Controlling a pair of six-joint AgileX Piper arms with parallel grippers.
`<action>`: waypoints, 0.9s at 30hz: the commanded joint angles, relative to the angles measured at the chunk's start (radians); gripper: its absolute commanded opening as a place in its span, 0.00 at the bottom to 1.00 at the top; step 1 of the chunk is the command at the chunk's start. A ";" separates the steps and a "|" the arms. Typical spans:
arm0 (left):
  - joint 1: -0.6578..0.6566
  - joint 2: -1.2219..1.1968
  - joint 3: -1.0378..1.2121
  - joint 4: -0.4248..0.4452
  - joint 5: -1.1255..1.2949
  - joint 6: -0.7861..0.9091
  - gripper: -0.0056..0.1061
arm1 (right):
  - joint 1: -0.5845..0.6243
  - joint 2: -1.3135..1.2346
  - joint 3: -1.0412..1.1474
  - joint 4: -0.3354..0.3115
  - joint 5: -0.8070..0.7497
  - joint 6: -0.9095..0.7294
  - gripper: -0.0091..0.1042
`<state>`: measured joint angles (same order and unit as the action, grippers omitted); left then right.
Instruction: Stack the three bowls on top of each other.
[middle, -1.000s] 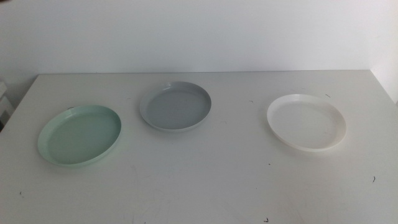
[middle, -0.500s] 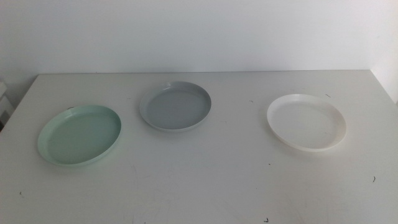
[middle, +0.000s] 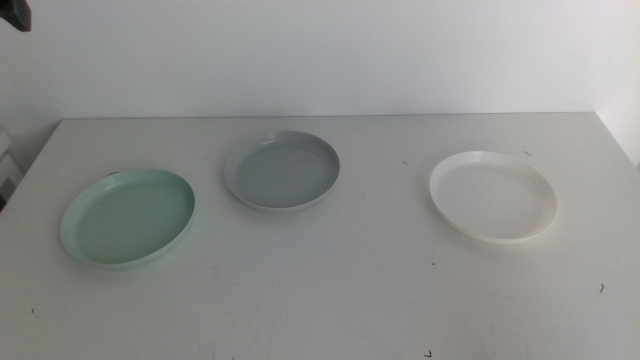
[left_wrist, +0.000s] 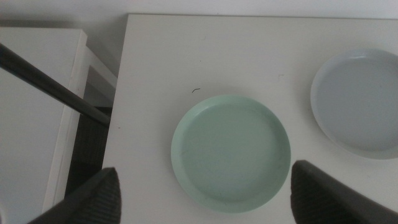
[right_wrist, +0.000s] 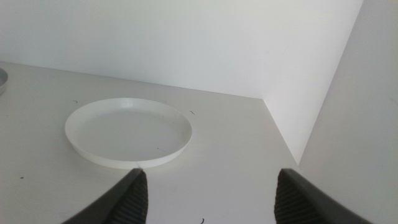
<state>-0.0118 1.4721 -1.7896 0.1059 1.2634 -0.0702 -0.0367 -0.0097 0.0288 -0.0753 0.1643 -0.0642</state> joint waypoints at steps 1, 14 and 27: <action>0.001 -0.011 -0.033 0.017 0.045 -0.003 0.99 | -0.004 -0.027 -0.007 -0.014 -0.076 -0.008 0.54; 0.093 0.146 -0.033 -0.122 0.048 0.090 0.99 | -0.004 -0.027 -0.007 -0.014 -0.076 -0.008 0.54; 0.263 0.349 -0.033 -0.254 0.038 0.327 0.99 | -0.004 -0.027 -0.007 -0.014 -0.076 -0.008 0.54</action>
<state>0.2438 1.8474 -1.7922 -0.1237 1.2482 0.2271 -0.0367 -0.0097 0.0288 -0.0753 0.1643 -0.0642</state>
